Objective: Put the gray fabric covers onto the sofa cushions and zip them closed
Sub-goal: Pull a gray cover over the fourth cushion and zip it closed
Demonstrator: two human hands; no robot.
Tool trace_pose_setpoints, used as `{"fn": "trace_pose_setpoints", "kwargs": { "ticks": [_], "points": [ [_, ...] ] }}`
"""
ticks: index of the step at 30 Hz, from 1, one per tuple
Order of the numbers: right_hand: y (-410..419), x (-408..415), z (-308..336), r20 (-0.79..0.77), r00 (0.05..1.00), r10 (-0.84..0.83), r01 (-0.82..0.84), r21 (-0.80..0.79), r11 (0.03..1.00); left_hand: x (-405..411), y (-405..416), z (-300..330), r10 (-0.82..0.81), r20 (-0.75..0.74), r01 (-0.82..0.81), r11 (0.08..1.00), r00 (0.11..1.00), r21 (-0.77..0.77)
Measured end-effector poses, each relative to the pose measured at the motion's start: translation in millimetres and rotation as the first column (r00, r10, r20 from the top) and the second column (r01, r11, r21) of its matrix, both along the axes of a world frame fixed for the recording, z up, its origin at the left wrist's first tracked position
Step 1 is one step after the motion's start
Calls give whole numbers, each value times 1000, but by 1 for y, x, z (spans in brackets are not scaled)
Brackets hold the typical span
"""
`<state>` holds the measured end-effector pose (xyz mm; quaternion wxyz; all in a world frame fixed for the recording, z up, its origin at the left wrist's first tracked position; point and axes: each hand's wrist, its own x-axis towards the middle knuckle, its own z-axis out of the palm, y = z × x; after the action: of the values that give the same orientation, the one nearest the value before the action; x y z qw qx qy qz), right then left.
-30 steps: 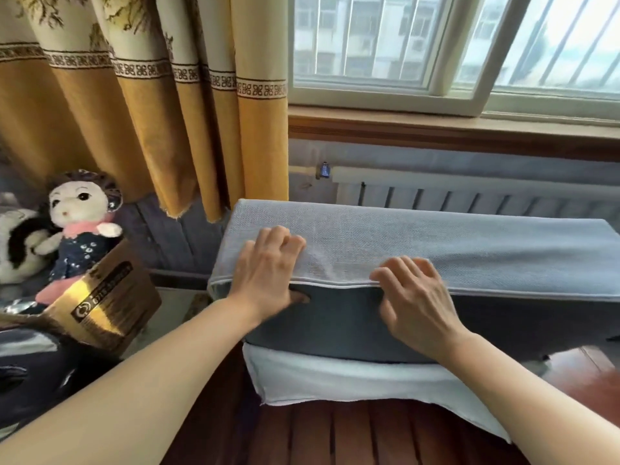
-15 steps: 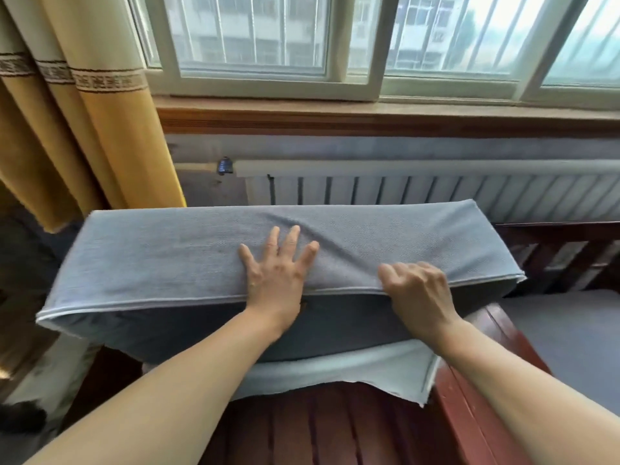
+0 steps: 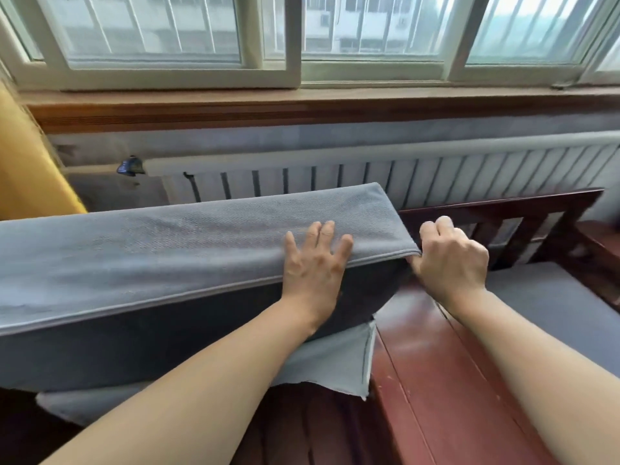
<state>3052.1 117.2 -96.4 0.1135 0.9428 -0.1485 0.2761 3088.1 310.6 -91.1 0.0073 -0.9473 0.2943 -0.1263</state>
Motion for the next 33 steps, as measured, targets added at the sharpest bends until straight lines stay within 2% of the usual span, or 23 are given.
{"fn": "trace_pose_setpoints", "kwargs": {
  "ticks": [6, 9, 13, 16, 20, 24, 27, 31, 33],
  "points": [
    [-7, -5, -17, 68, 985, 159, -165, 88, 982, 3, -38, -2, 54, 32, -55, 998, 998, 18],
    [-12, -17, -23, 28, 981, 190, -192, 92, 977, 5, -38, -2, 19, 67, -21, 999, 998, 38],
    [-10, -9, -23, 96, 980, 176, -185, 88, 979, 9, -42, -7, 22, 96, -27, 998, 995, 54],
    [-8, -2, -26, 159, 976, 147, -164, 100, 981, 10, -39, -24, -107, 209, 101, 994, 972, 38],
    [-4, 0, -38, 260, 960, 105, -162, 210, 964, 3, -31, -51, -312, 370, 329, 944, 875, 19],
    [0, -8, -54, 337, 937, 93, -245, 442, 863, -4, -25, -74, -415, 402, 411, 906, 816, 102],
    [0, -15, -82, 358, 927, 112, -304, 543, 783, -2, -21, -93, -500, 385, 455, 866, 776, 207],
    [-4, -10, -148, 185, 980, 71, -180, 679, 712, 2, -12, -127, -516, 367, 409, 850, 774, 334],
    [-5, -1, -180, 114, 991, 68, -131, 758, 639, 5, -10, -142, -525, 379, 409, 844, 762, 346]
  ]
}}
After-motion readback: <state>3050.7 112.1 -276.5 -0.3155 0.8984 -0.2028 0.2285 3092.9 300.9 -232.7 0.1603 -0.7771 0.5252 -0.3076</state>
